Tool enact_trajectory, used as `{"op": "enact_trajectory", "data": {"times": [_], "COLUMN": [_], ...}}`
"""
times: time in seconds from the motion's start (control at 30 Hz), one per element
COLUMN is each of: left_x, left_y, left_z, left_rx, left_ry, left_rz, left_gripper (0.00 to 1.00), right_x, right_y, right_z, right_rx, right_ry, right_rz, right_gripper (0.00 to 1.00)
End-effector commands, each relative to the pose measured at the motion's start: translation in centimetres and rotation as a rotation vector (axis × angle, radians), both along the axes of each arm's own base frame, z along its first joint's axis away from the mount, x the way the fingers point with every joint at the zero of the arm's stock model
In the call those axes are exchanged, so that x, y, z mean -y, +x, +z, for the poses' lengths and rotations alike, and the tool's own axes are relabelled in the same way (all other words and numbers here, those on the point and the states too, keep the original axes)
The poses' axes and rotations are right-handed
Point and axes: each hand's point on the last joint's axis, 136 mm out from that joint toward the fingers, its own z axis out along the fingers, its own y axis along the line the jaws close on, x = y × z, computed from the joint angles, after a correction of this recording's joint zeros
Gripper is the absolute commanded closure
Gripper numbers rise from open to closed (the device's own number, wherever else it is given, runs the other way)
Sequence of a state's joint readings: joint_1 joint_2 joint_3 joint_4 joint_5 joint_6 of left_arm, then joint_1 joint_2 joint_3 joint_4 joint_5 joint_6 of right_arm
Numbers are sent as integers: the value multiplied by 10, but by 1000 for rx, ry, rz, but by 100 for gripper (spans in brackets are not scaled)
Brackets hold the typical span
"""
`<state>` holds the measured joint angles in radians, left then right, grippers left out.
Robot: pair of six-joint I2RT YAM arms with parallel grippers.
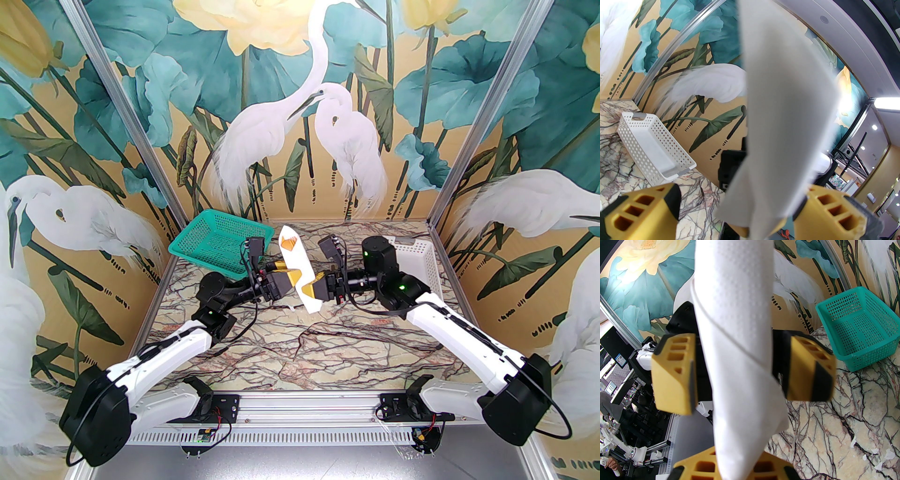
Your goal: Place the utensils on the paper napkin and roll it up
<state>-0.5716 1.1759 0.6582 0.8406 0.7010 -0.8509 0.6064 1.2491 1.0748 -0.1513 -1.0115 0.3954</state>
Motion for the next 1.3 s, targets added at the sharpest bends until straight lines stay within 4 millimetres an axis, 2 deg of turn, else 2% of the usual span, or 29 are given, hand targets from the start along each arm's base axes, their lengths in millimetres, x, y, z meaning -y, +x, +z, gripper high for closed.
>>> {"op": "enact_trajectory", "data": {"times": [0.0,0.23,0.37,0.77,1.27], "left_x": [9,13,16,15,18], "left_y": [-17,-19,-21,-29,-36], "left_z": [25,33,36,38,33], "left_rx": [78,92,92,85,53], "left_ry": [-49,-76,-88,-97,-72], "left_rz": [-89,-114,-147,-199,-256], "left_gripper": [20,27,35,52,57], "right_x": [-7,-10,-9,4,21], "right_y": [0,1,3,19,28], "right_z": [4,-3,-7,-10,-8], "right_rx": [32,20,23,18,28], "right_ry": [15,-1,-18,-36,-40], "right_rz": [24,28,2,-96,-169], "right_gripper": [100,100,100,100,100]}}
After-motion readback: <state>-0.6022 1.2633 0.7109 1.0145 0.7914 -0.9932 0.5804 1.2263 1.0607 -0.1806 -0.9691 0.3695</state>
